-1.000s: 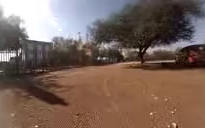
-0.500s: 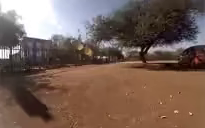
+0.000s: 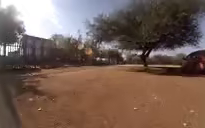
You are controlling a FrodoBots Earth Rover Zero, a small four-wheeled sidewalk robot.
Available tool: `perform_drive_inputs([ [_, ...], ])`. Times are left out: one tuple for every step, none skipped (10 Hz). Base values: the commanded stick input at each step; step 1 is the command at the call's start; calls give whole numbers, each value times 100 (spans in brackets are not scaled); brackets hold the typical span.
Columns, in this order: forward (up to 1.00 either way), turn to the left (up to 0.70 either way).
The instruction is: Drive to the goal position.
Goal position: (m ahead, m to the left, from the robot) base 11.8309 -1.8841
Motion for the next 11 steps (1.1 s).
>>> perform_drive_inputs([
  [100, 0],
  [100, 0],
  [100, 0],
  [100, 0],
  [100, 0],
  [100, 0],
  [100, 0],
  [100, 0],
  [100, 0],
  [100, 0],
  [100, 0],
])
